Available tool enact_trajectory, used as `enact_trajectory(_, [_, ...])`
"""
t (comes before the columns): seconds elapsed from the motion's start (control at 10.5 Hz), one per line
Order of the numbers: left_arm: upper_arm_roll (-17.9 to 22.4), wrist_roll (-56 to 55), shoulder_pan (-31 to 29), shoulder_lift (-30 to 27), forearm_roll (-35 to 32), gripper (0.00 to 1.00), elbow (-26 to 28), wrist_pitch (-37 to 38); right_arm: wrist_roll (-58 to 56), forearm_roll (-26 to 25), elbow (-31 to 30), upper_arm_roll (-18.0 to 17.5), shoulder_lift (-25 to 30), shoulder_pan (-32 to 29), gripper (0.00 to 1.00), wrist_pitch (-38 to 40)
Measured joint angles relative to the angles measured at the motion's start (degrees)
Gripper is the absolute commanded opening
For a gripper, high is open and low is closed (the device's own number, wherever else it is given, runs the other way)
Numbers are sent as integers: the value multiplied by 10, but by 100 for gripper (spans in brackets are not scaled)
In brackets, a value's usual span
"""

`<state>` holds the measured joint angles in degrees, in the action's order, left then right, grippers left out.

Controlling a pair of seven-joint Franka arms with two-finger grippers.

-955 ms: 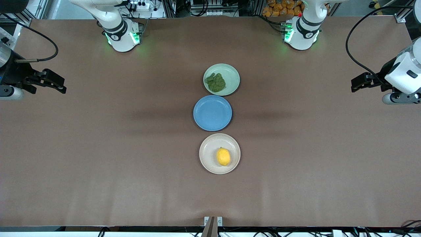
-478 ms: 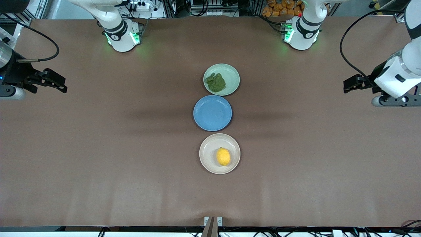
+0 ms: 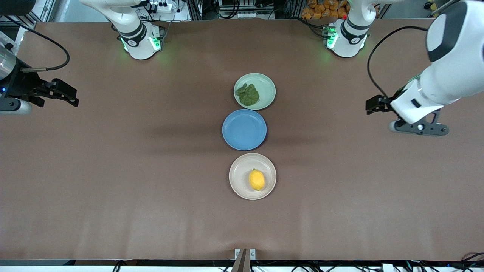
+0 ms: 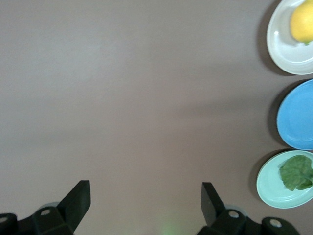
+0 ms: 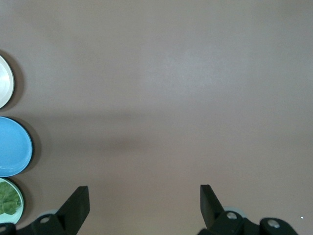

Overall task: Pick lemon and lettuce from plates
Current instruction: 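Move the left gripper to the lemon while the right gripper reaches the lettuce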

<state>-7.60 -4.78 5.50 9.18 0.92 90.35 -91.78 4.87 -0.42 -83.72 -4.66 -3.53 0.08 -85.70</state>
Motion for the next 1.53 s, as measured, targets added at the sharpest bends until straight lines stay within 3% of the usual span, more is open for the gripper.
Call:
enact_trajectory(0.57, [-2,-61,57,88,45,100,-7,-106,94,0,-6,-1,-2,55,100,7])
enact_trajectory(1.15, [-3,-147,137,221,47,100,-63,-237,160,0,-27,-2,-4,121,100,7])
enact_trajectory(1.53, [-5,-220,186,309,48,100,-108,-355,300,0,-67,-3,-10,209,100,3])
